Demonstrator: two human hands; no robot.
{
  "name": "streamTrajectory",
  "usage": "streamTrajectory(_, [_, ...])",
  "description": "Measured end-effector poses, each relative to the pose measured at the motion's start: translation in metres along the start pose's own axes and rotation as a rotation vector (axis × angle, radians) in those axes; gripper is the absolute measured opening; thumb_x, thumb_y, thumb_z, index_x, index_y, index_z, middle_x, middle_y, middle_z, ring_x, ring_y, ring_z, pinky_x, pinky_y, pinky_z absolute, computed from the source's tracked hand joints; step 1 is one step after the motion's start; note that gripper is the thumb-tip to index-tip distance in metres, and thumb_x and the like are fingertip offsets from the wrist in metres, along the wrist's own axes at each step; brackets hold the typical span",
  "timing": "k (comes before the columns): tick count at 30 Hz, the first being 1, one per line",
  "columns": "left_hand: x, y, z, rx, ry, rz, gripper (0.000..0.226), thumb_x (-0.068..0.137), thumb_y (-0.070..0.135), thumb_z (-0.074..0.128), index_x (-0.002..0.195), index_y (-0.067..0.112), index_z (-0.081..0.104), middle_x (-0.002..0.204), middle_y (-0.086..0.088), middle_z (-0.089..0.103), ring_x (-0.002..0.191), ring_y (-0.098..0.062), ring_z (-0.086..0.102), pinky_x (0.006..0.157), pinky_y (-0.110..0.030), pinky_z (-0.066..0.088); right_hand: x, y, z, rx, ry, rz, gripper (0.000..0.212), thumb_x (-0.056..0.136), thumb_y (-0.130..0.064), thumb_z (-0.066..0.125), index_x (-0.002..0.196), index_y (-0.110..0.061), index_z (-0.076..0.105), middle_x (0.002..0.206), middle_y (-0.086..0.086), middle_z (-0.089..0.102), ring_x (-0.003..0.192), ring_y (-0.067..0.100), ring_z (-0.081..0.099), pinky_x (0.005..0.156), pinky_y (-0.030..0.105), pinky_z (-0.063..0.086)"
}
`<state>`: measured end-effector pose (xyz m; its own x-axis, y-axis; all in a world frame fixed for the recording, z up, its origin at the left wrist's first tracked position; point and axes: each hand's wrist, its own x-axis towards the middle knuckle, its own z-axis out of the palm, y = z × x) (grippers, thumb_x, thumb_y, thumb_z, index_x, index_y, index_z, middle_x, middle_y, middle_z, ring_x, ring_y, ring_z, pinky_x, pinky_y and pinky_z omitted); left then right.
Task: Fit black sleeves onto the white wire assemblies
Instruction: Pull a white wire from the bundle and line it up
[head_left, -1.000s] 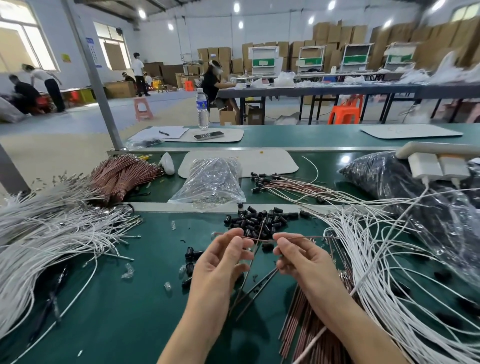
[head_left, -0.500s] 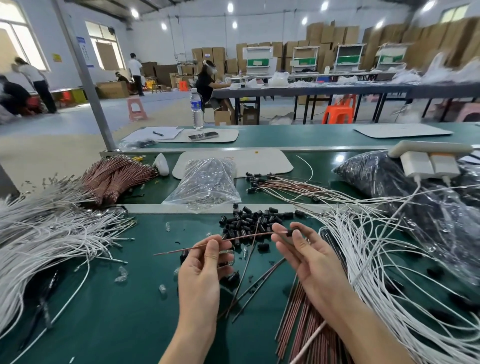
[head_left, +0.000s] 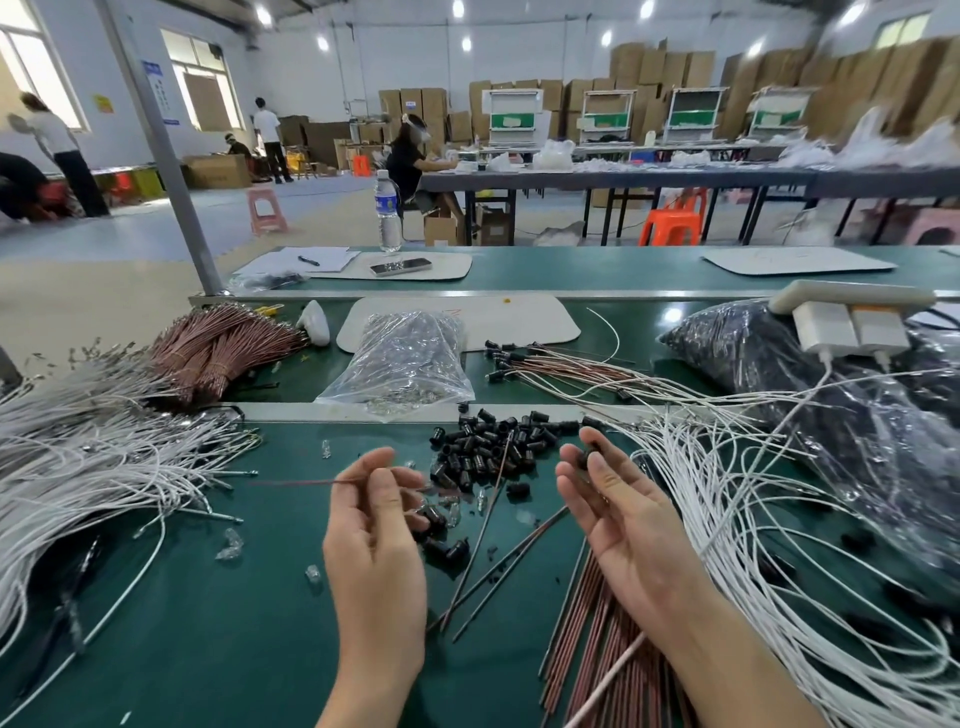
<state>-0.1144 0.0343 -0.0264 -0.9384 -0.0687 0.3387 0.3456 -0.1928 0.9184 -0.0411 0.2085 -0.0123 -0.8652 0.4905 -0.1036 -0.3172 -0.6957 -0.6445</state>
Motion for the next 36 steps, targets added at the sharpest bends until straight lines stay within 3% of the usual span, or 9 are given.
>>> streamTrajectory(2, [-0.003,0.003,-0.004,0.189,0.002,0.206,0.028,0.109,0.030,0.040,0.130,0.036,0.058,0.083,0.009,0.055,0.066,-0.005,0.050,0.059,-0.011,0.043,-0.001,0.002,0.000,-0.097,-0.009,-0.046,0.027,0.080,-0.009,0.065,0.101,-0.013,0.081,0.099,0.012,0.076,0.085,0.019,0.075,0.072,0.023,0.060])
streamTrajectory(4, [-0.006,0.004,-0.005,0.368,-0.045,0.366,0.038,0.107,0.029,0.040,0.143,0.030,0.052,0.087,0.012,0.046,0.070,-0.012,0.047,0.066,-0.014,0.041,-0.002,0.005,0.000,-0.382,-0.011,-0.170,0.029,0.079,-0.017,0.068,0.104,-0.024,0.081,0.098,0.004,0.077,0.087,0.016,0.074,0.078,0.020,0.058])
streamTrajectory(6, [-0.008,0.003,-0.005,0.507,-0.122,0.476,0.034,0.108,0.027,0.043,0.139,0.024,0.055,0.092,0.018,0.048,0.081,-0.012,0.051,0.074,-0.020,0.043,-0.004,0.006,0.000,-0.716,-0.010,-0.283,0.031,0.081,-0.026,0.070,0.109,-0.037,0.077,0.101,-0.005,0.077,0.087,0.012,0.074,0.082,0.016,0.055])
streamTrajectory(8, [-0.008,0.002,-0.005,0.592,-0.183,0.547,0.026,0.106,0.028,0.046,0.125,0.022,0.062,0.095,0.019,0.054,0.088,-0.008,0.053,0.076,-0.029,0.049,-0.004,0.007,0.000,-0.842,-0.009,-0.332,0.032,0.085,-0.023,0.074,0.112,-0.040,0.072,0.103,-0.009,0.075,0.085,0.010,0.073,0.081,0.012,0.052])
streamTrajectory(14, [-0.005,-0.003,-0.008,0.802,-0.221,0.561,0.019,0.094,0.017,0.064,0.111,0.019,0.072,0.094,0.008,0.053,0.082,-0.012,0.049,0.070,-0.037,0.051,-0.004,0.004,-0.003,-0.839,-0.010,-0.363,0.018,0.082,-0.032,0.076,0.099,-0.039,0.073,0.095,-0.006,0.076,0.081,0.012,0.071,0.079,0.014,0.053])
streamTrajectory(20, [-0.005,-0.004,-0.008,0.745,-0.195,0.518,0.020,0.095,0.018,0.062,0.113,0.022,0.072,0.096,0.008,0.053,0.086,-0.009,0.045,0.073,-0.041,0.051,-0.002,0.005,-0.007,-0.840,-0.061,-0.351,0.019,0.082,-0.035,0.075,0.099,-0.044,0.073,0.094,-0.008,0.075,0.080,0.011,0.071,0.081,0.016,0.054])
streamTrajectory(24, [-0.006,-0.004,-0.008,0.709,-0.219,0.522,0.020,0.097,0.019,0.060,0.112,0.023,0.072,0.096,0.008,0.052,0.085,-0.013,0.048,0.073,-0.043,0.051,-0.001,0.007,-0.009,-0.855,-0.080,-0.340,0.026,0.085,-0.034,0.070,0.110,-0.041,0.073,0.089,-0.004,0.075,0.078,0.012,0.071,0.080,0.014,0.053])
streamTrajectory(29, [-0.006,-0.004,-0.007,0.716,-0.236,0.517,0.019,0.097,0.018,0.060,0.111,0.023,0.072,0.095,0.009,0.051,0.084,-0.016,0.049,0.072,-0.043,0.051,0.001,0.008,-0.011,-0.912,-0.116,-0.291,0.026,0.095,-0.029,0.063,0.118,-0.039,0.070,0.081,0.005,0.074,0.080,0.014,0.072,0.084,0.023,0.055])
streamTrajectory(36, [-0.006,-0.003,-0.008,0.727,-0.244,0.519,0.020,0.096,0.017,0.061,0.112,0.025,0.072,0.095,0.009,0.051,0.084,-0.014,0.047,0.072,-0.042,0.050,0.001,0.010,-0.011,-0.936,-0.164,-0.320,0.031,0.093,-0.015,0.069,0.100,-0.045,0.072,0.102,-0.012,0.070,0.079,0.012,0.073,0.075,0.020,0.055])
